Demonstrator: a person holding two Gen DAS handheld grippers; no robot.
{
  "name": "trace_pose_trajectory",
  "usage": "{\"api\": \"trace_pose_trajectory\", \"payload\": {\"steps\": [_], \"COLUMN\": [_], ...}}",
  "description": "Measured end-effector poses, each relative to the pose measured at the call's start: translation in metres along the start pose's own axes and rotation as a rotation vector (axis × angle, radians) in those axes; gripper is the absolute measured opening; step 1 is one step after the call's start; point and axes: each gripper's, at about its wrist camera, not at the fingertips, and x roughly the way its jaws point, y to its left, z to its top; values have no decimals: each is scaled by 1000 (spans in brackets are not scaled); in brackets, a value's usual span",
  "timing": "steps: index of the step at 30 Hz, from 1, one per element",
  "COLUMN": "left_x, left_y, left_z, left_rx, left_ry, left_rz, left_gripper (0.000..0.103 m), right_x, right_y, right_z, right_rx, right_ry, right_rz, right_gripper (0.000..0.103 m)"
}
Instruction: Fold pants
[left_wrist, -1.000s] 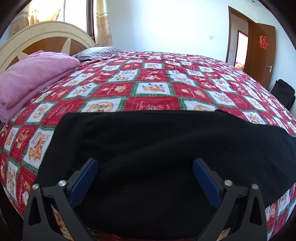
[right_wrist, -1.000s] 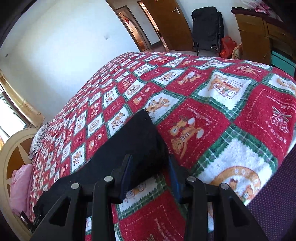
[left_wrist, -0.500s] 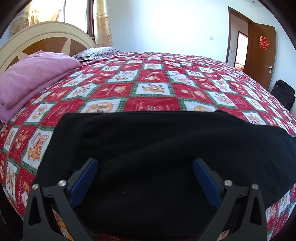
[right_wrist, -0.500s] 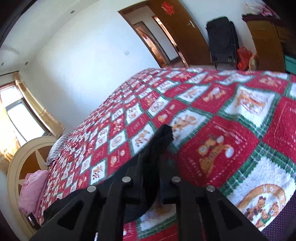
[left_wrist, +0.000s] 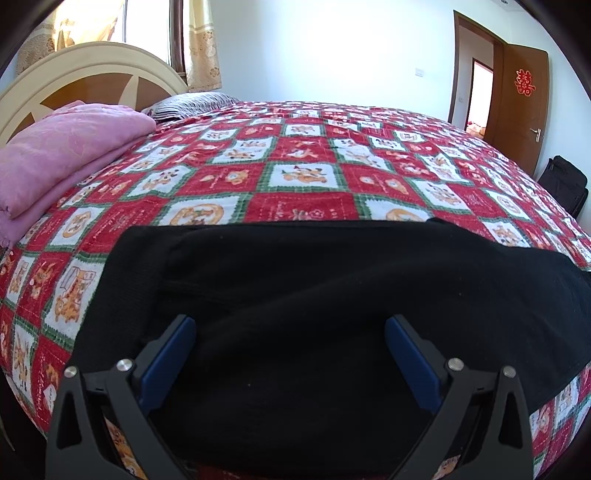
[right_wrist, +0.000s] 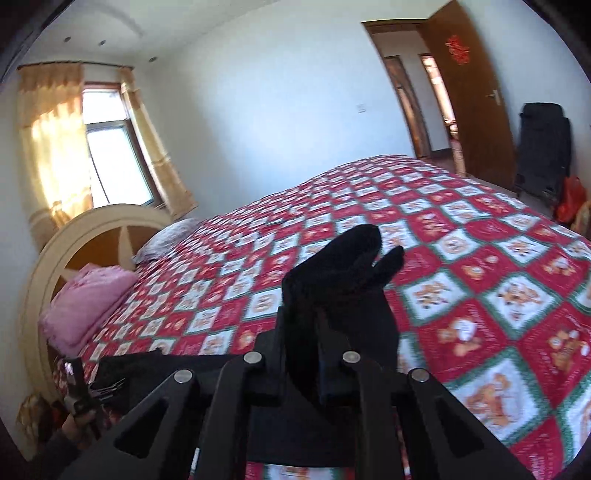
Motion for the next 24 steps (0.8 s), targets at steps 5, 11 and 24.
{"api": "trace_pose_trajectory", "payload": {"steps": [5, 11, 24], "left_x": [-2, -16, -35], "left_y": [-1, -5, -82], "left_z": [1, 7, 31], "left_rx": [1, 9, 110], "left_ry": [7, -14, 44], "left_rz": [-7, -26, -325], "left_gripper": [103, 103, 103], "right_x": [38, 98, 121], "right_y": [47, 88, 97], "right_z": [-17, -70, -104], "right_rx": [-71, -160, -282], "right_ry": [78, 240, 458], "right_rz": [83, 132, 158], "right_gripper": [12, 12, 25]}}
